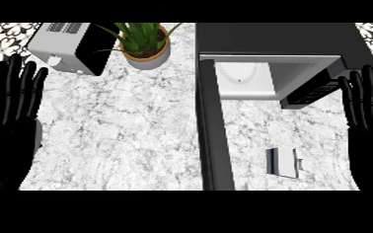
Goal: Pick up the milk, place it into the microwave and close the microwave
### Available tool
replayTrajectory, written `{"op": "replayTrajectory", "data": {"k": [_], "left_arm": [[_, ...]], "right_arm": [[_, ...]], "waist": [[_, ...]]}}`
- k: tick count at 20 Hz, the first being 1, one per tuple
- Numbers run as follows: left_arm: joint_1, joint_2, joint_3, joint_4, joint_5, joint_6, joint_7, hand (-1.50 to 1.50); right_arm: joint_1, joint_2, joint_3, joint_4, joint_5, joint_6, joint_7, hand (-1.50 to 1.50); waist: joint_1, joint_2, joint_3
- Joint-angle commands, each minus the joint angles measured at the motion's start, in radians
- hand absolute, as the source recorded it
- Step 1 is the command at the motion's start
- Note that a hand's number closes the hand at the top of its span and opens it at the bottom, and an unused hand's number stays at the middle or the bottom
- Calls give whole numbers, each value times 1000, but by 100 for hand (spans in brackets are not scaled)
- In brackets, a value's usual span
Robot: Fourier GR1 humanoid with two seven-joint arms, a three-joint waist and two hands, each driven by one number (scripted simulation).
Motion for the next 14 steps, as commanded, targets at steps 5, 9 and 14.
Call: {"op": "replayTrajectory", "data": {"k": [5, 9, 14], "left_arm": [[74, -75, -69, -25, -56, 42, -37, -150], [154, -104, -139, -111, -57, 123, 103, -150], [302, -52, -27, -121, 85, -18, -37, -150]], "right_arm": [[156, -1, 122, -189, -51, 123, -46, -150], [269, -30, 253, -306, -28, 167, 83, -150], [378, 8, 337, -331, 49, 143, 19, -150]], "waist": [[-7, -53, 15], [-5, -55, 15], [1, -51, 14]]}}
